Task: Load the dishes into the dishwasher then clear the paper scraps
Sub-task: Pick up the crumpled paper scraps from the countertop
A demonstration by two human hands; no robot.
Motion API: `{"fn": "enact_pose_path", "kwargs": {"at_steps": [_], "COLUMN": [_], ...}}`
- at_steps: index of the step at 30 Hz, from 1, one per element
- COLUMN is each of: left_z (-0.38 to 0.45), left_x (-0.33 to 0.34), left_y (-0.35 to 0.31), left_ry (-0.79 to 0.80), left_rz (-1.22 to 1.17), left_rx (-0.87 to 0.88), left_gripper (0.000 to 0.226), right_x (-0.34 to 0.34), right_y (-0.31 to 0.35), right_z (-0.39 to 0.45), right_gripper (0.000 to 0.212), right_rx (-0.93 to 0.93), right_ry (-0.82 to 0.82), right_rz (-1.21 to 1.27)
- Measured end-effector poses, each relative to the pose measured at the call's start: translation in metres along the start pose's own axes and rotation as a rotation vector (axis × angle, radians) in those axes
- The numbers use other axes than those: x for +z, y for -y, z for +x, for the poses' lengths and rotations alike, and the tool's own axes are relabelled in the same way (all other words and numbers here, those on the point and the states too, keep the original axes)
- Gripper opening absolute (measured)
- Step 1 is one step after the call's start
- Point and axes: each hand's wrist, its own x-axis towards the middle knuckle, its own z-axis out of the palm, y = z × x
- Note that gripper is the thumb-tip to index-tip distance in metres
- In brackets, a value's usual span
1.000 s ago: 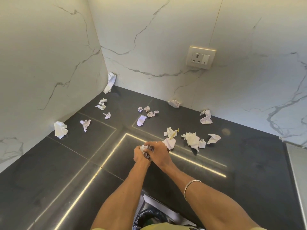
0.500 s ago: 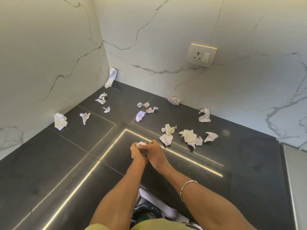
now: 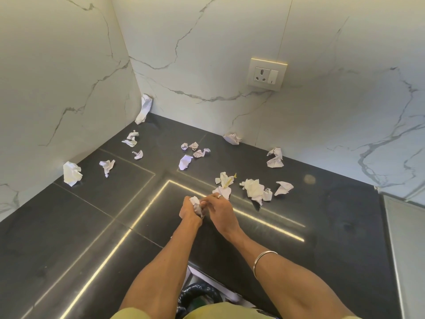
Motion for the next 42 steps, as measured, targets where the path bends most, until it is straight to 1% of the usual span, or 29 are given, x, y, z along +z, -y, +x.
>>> {"fn": "enact_pose_path", "kwargs": {"at_steps": [2, 4, 7, 9, 11, 13, 14, 17, 20, 22, 24, 28, 30, 33, 36, 38, 42], "left_z": [0.0, 0.0, 0.004, 0.01, 0.013, 0.015, 0.016, 0.015, 0.013, 0.012, 0.01, 0.006, 0.001, -0.001, 0.0, 0.0, 0.0], "left_x": [0.009, 0.016, 0.017, 0.015, 0.013, 0.012, 0.012, 0.01, 0.008, 0.007, 0.006, 0.003, 0.002, 0.0, -0.002, -0.004, -0.01], "left_y": [0.004, 0.009, 0.02, 0.023, 0.023, 0.022, 0.022, 0.024, 0.024, 0.023, 0.022, 0.02, 0.019, 0.02, 0.021, 0.02, 0.019], "left_ry": [0.073, 0.113, 0.117, 0.106, 0.112, 0.111, 0.108, 0.105, 0.129, 0.144, 0.164, 0.221, 0.239, 0.235, 0.249, 0.267, 0.287], "left_rz": [-0.004, 0.011, 0.058, 0.077, 0.074, 0.065, 0.067, 0.112, 0.136, 0.144, 0.149, 0.148, 0.158, 0.126, 0.094, 0.076, 0.068], "left_rx": [-0.01, -0.004, 0.018, 0.025, 0.03, 0.036, 0.041, 0.061, 0.065, 0.061, 0.058, 0.025, 0.021, 0.017, 0.01, 0.008, -0.002], "left_gripper": [0.021, 0.018, 0.012, 0.023, 0.033, 0.035, 0.035, 0.04, 0.043, 0.04, 0.04, 0.04, 0.036, 0.036, 0.038, 0.035, 0.034], "right_x": [-0.008, -0.012, -0.015, -0.014, -0.011, -0.007, -0.006, -0.006, -0.01, -0.013, -0.013, -0.016, -0.017, -0.009, 0.002, 0.004, 0.006], "right_y": [-0.012, -0.028, -0.048, -0.056, -0.06, -0.063, -0.064, -0.059, -0.052, -0.05, -0.049, -0.045, -0.042, -0.041, -0.042, -0.043, -0.043], "right_z": [0.002, 0.006, 0.014, 0.017, 0.018, 0.018, 0.017, 0.017, 0.017, 0.017, 0.018, 0.024, 0.025, 0.021, 0.014, 0.011, 0.007], "right_gripper": [0.018, 0.021, 0.042, 0.051, 0.056, 0.055, 0.053, 0.043, 0.031, 0.023, 0.023, 0.024, 0.024, 0.022, 0.027, 0.029, 0.037], "right_rx": [0.023, 0.056, 0.129, 0.169, 0.196, 0.204, 0.203, 0.219, 0.224, 0.225, 0.238, 0.408, 0.428, 0.366, 0.314, 0.273, 0.212], "right_ry": [-0.097, -0.123, -0.051, -0.009, 0.065, 0.117, 0.117, 0.07, 0.067, 0.066, 0.058, -0.046, -0.042, 0.032, 0.123, 0.176, 0.228], "right_rz": [-0.08, -0.163, -0.28, -0.321, -0.395, -0.476, -0.49, -0.453, -0.409, -0.338, -0.259, -0.029, 0.045, -0.012, -0.09, -0.129, -0.317]}}
